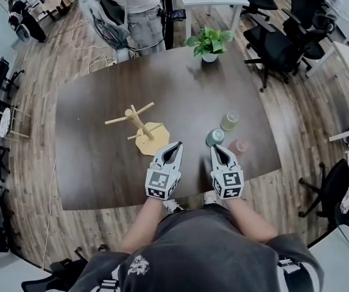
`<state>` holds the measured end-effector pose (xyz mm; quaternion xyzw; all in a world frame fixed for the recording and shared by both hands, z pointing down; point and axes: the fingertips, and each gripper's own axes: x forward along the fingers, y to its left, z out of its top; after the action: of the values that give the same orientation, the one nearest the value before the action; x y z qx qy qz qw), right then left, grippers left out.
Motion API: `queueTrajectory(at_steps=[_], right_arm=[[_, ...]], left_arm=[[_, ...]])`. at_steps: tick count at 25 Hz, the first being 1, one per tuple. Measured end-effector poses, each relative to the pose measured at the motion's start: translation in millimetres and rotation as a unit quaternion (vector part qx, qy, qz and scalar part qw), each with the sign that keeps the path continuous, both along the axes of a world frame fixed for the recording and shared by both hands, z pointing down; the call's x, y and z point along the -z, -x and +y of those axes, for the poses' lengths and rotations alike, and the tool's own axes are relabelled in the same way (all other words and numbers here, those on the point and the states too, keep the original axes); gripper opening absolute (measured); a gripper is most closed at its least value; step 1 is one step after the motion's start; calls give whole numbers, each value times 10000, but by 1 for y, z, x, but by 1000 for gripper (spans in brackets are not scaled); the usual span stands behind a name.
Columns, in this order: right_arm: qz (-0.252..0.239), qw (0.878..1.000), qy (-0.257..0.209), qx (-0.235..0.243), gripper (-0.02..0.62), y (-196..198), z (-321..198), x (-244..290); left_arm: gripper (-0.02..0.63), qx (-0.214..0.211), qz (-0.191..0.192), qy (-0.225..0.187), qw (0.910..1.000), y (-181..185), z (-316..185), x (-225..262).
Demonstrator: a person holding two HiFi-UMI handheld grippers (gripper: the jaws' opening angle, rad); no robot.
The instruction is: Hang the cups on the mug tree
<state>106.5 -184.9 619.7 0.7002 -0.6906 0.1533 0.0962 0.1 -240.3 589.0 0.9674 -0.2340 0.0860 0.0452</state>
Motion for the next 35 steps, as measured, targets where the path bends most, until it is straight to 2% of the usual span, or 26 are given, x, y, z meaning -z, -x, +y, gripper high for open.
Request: queueTrajectory(at_steps=[6, 7, 8, 10, 17, 28, 35], right_arm=[[207, 9986, 258, -401, 35, -16, 2, -16], [201, 9983, 307, -451, 82, -18, 2, -19], [208, 9980, 349, -484, 158, -20, 2, -22], [249, 9973, 399, -565, 213, -23, -1, -28], [-5, 9948, 474, -901, 313, -33, -12, -46], [48, 9903, 808, -1132, 336, -51, -32, -82], [144, 9916, 795, -1007, 314, -55, -41, -88]], left_arm=[[0, -179, -126, 129, 9997, -13, -8, -15], [0, -216, -126, 141, 9996, -16, -8, -16], [0, -248, -135, 146, 9995, -19, -9, -16], [0, -313, -167, 152, 9993, -23, -10, -19], [0, -412, -249, 153, 9987, -24, -15, -31], [0, -437, -274, 301, 9982, -24, -18, -44], [0, -390, -325, 347, 9981, -22, -20, -49]])
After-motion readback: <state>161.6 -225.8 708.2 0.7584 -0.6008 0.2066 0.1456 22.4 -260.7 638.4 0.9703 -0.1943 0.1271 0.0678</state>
